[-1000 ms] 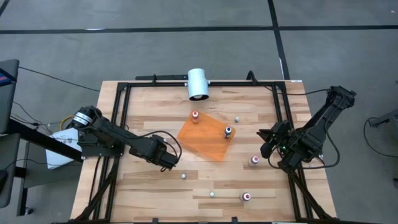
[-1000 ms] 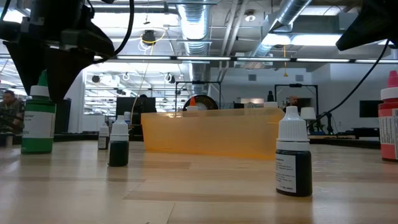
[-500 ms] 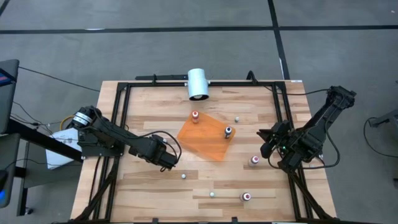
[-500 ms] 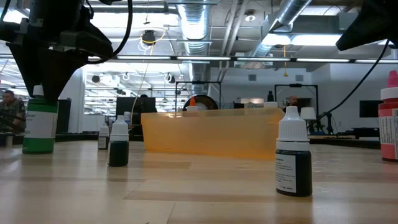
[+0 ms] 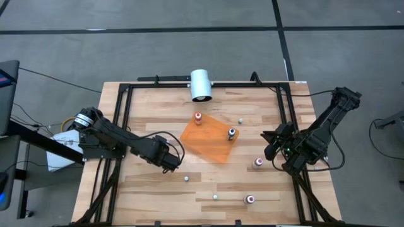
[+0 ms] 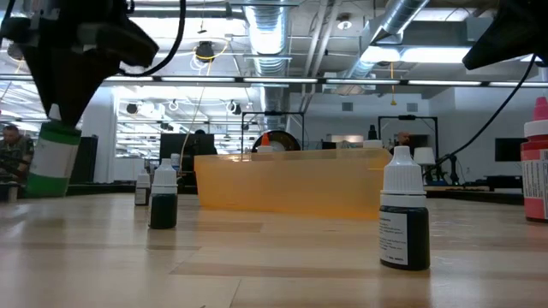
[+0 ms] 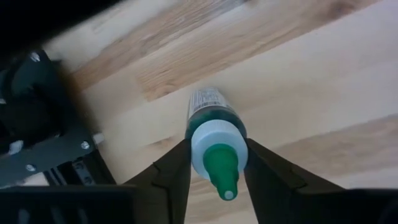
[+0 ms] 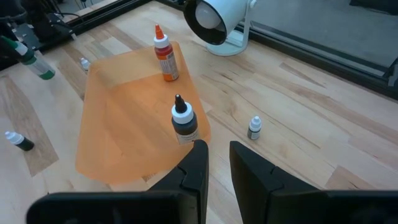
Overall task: Pick & Place food coloring
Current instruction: Put the large green food coloring bottle into the bin
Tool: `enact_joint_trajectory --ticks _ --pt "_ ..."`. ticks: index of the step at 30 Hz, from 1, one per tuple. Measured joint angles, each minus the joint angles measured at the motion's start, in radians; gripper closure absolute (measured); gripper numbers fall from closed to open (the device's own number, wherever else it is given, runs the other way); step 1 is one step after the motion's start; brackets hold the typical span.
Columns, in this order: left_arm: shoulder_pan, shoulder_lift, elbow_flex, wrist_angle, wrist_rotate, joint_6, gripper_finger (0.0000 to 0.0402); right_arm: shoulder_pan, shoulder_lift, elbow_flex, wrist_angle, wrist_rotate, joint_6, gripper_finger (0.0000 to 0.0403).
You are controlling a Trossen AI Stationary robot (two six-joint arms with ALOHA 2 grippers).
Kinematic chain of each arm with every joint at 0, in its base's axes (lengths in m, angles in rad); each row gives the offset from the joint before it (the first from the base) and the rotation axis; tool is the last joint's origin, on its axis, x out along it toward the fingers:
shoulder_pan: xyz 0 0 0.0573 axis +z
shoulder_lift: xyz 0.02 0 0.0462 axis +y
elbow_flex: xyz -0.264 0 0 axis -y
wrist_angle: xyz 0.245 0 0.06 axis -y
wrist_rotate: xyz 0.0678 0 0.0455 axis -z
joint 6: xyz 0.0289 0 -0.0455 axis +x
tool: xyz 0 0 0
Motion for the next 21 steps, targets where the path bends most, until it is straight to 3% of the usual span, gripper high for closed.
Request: enact_joint_trajectory --ticks 12,16,21 --pt "0.029 0.0 0.196 -0.003 -0.007 0.291 0.0279 0.0 0.0 0.0 0.0 0.0 0.0 0.0346" --pt "0.047 0.0 0.279 0.053 -0.071 0.476 0.0279 0.0 0.0 0.0 0.0 0.0 0.0 0.0346" --pt "0.066 0.0 0.346 0.233 -0.103 0.835 0.028 0.0 0.0 0.0 0.0 0.0 -0.001 0.0346"
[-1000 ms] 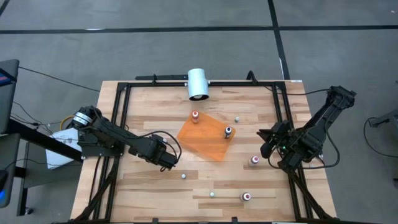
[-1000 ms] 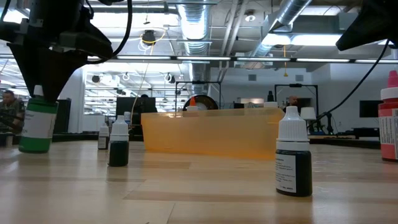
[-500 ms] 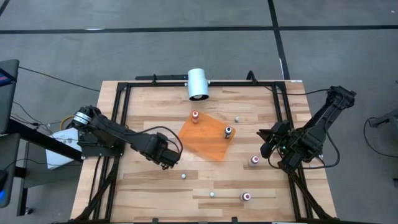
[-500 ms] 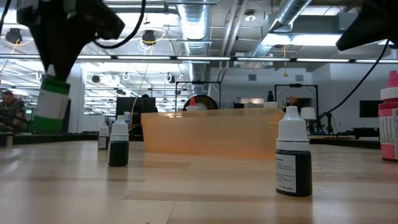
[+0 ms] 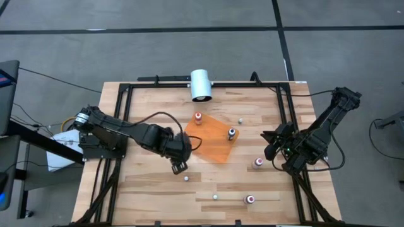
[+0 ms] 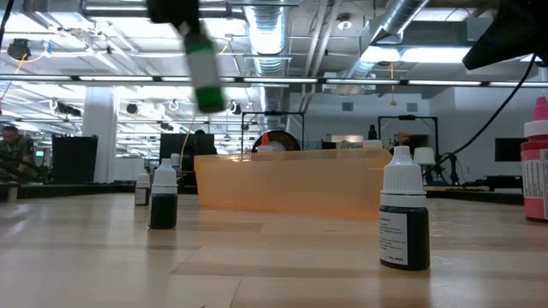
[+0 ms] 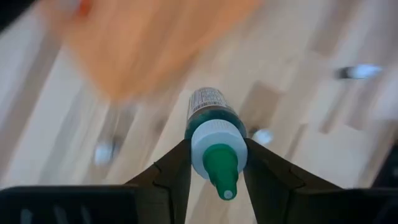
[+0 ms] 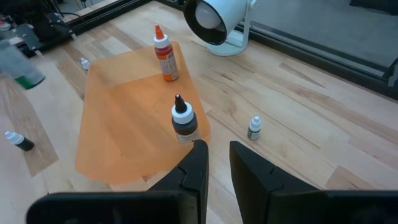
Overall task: Pick & Place food coloring
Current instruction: Put the large green food coloring bottle into the bin
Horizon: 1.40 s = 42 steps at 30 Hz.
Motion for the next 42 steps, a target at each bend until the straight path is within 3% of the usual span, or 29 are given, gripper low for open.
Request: enact_joint_trajectory --ticks 6,12,19,27,31,42 --pt "0.006 0.0 0.013 0.154 0.008 0.316 0.028 0.0 0.0 0.0 0.0 0.0 -0.001 0.0346" --pt "0.006 0.0 0.013 0.184 0.005 0.47 0.028 0.0 0.0 0.0 0.0 0.0 -0.002 0.0346" --pt "0.009 0.0 0.013 0.187 -0.001 0.448 0.028 0.0 0.0 0.0 0.0 0.001 -0.002 0.0346" --pt "0.079 0.0 0.013 0.26 -0.154 0.187 0.028 0.0 0.0 0.0 0.0 0.001 -0.001 0.0346" --pt "0.143 0.0 0.013 0.314 -0.153 0.118 0.028 0.0 0.0 0.0 0.0 0.003 -0.001 0.0346" --pt "0.273 0.029 0.011 0.356 -0.09 0.116 0.028 0.0 0.0 0.0 0.004 0.003 0.001 0.0346"
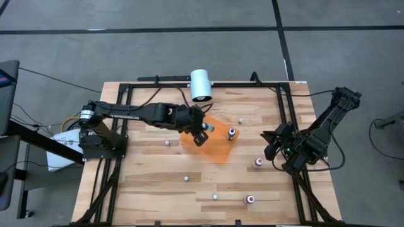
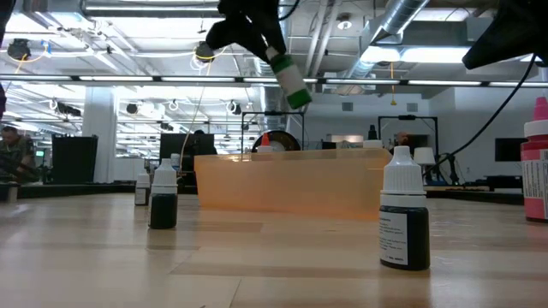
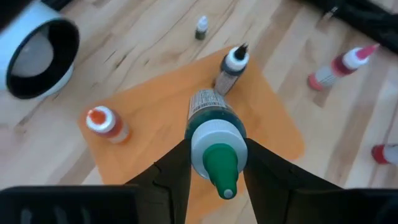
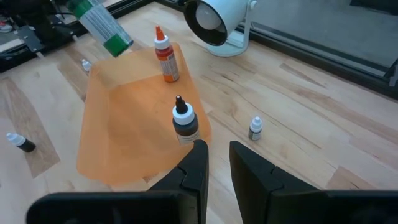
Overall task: Pick & Place food coloring
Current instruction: Put the large green food coloring bottle into the bin
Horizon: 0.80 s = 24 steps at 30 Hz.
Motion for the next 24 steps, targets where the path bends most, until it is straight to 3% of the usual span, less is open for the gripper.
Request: enact_joint_trajectory --ticks 24 --pt "0.131 0.233 0.027 -0.001 0.011 0.073 0.028 0.0 0.0 0.0 0.03 -0.003 0.0 0.0346"
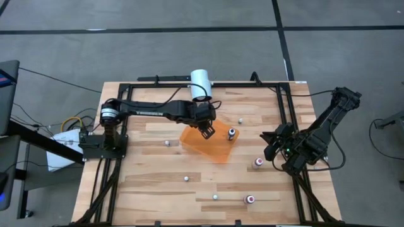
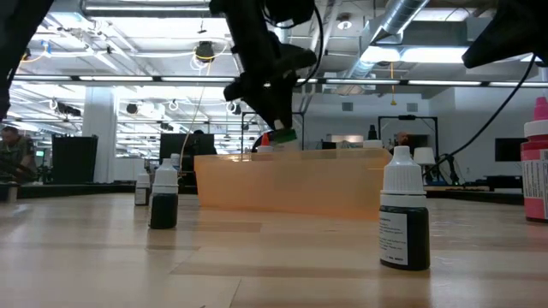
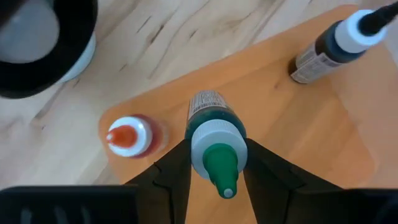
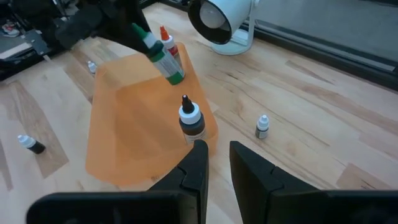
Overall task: Pick & Place food coloring
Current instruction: Put the large green food coloring bottle into the bin
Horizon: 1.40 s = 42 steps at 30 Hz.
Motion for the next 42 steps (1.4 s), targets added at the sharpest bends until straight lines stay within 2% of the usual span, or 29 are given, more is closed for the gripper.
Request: enact_joint_trajectory --ticks 21,38,42 --pt "0.032 0.019 0.0 0.006 0.012 0.001 0.028 -0.001 0.0 0.0 0.008 0.001 0.0 0.0346" --pt "0.034 0.081 0.0 0.05 0.017 -0.005 0.028 0.0 0.0 0.0 0.022 0.0 0.0 0.0346" --pt "0.035 0.081 0.0 0.048 0.042 0.001 0.028 0.0 0.0 0.0 0.021 0.0 0.0 0.0346"
